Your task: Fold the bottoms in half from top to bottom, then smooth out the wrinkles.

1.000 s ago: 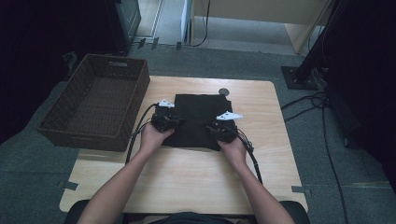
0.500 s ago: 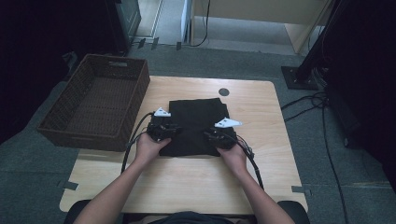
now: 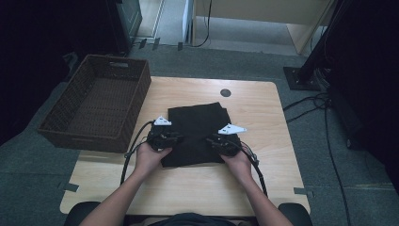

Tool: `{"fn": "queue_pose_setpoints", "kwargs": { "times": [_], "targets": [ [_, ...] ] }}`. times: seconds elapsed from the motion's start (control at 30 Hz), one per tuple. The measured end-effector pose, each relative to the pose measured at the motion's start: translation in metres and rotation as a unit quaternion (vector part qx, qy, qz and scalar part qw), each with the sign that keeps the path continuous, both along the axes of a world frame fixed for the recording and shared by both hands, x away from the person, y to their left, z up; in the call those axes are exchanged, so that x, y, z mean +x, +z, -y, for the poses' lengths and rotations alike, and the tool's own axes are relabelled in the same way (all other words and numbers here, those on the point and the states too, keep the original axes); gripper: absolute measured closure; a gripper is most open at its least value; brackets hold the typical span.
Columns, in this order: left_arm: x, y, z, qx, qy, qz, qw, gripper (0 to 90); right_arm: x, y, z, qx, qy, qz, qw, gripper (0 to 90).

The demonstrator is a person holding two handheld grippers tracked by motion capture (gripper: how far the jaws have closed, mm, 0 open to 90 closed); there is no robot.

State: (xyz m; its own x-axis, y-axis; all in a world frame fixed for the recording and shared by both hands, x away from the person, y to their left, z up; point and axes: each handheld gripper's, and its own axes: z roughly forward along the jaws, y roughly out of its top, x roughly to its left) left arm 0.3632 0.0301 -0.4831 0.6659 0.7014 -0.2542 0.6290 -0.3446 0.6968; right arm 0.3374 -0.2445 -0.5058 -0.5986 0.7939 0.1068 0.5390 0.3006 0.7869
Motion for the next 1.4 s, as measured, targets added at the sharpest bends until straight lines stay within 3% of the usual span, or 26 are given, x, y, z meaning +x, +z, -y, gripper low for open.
{"fn": "queue_pose_setpoints", "kwargs": {
  "times": [0.3, 0.5, 0.57, 0.83, 1.03, 1.23, 1.4],
  "targets": [
    [0.003, 0.004, -0.004, -0.007, 0.004, 0.017, 0.9998, 59.6, 0.0, 0.003, 0.0, 0.006, -0.006, -0.003, 1.0, 61.6],
    [0.018, 0.01, -0.006, -0.011, 0.021, 0.027, 0.9994, 58.0, -0.002, 0.015, -0.002, 0.006, -0.007, 0.003, 1.0, 60.3],
    [0.027, 0.013, -0.008, -0.017, 0.027, 0.029, 0.9991, 57.9, -0.004, 0.018, -0.004, 0.002, -0.004, 0.001, 1.0, 60.0],
    [0.053, 0.014, -0.007, -0.002, 0.04, 0.041, 0.9984, 56.7, -0.007, 0.021, -0.009, -0.002, -0.002, 0.002, 1.0, 60.0],
    [0.073, 0.013, -0.003, 0.006, 0.046, 0.038, 0.9982, 55.7, -0.008, 0.022, -0.012, 0.001, 0.0, 0.003, 1.0, 59.8],
    [0.103, 0.007, 0.006, -0.004, 0.056, 0.03, 0.998, 54.7, -0.009, 0.021, -0.017, 0.0, 0.003, 0.001, 1.0, 59.3],
    [0.123, 0.001, 0.017, 0.003, 0.059, 0.029, 0.9978, 53.1, -0.013, 0.019, -0.02, -0.002, 0.008, 0.0, 1.0, 58.1]
  ]
}}
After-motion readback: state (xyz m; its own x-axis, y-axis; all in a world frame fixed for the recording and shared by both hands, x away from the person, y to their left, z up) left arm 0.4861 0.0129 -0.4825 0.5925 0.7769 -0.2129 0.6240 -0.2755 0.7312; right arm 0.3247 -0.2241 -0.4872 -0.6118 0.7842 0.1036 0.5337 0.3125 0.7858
